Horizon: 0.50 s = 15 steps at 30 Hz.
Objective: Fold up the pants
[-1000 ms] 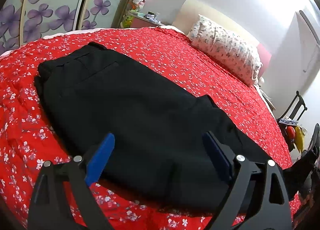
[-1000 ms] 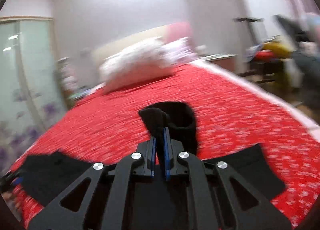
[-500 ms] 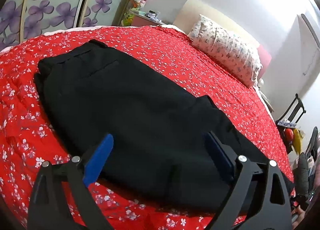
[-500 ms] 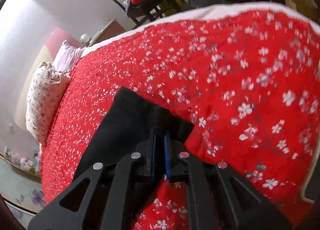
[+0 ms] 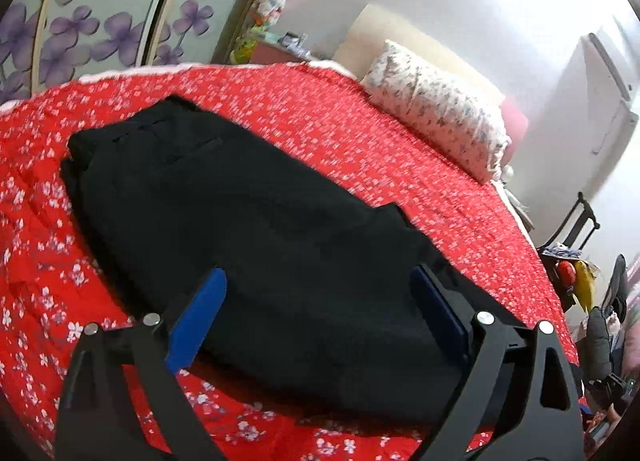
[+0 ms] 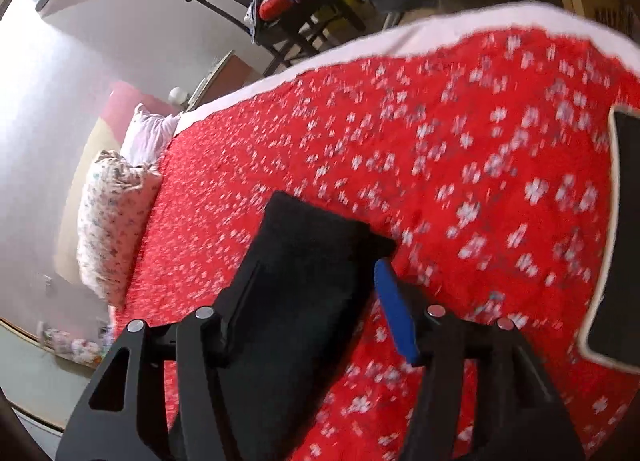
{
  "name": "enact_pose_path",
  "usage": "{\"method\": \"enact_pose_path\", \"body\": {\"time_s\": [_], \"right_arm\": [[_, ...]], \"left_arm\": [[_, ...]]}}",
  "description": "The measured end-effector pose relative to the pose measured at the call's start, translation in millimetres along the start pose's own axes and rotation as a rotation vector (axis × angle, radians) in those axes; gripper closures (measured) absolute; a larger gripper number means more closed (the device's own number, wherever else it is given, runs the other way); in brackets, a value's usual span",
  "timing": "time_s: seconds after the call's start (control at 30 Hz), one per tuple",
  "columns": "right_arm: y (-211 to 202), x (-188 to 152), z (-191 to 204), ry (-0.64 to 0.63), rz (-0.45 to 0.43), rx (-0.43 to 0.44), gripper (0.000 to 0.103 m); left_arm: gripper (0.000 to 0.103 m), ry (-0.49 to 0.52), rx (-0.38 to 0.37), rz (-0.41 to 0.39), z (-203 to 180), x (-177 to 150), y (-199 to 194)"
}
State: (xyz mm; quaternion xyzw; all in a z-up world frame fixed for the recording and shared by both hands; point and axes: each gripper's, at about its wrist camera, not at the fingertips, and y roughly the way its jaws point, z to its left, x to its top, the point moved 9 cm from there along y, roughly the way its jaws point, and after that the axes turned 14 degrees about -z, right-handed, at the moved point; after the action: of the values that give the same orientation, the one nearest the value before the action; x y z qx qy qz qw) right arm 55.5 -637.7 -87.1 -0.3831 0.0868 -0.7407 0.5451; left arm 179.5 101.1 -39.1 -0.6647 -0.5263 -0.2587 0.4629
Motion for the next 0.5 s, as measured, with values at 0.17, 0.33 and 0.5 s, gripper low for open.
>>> {"method": "enact_pose_path", "body": {"time_s": [0.17,0.33,0.5], "right_arm": [[-3,-6,-1,0.113,0.073,0.053,0.044],[-5,-15,-13,0.153,0.13,0.042,0.044],[3,-20,-20,0.165,0.154,0.037,0.045]], "left_arm": [[0.002,0.05,-0.066,-0.05,-18,8,-10],[0.002,0.05,-0.089,-0.055,-25,7,-9],[0.002,0.022,-0.081,-0.025,-21,2,-4]]}}
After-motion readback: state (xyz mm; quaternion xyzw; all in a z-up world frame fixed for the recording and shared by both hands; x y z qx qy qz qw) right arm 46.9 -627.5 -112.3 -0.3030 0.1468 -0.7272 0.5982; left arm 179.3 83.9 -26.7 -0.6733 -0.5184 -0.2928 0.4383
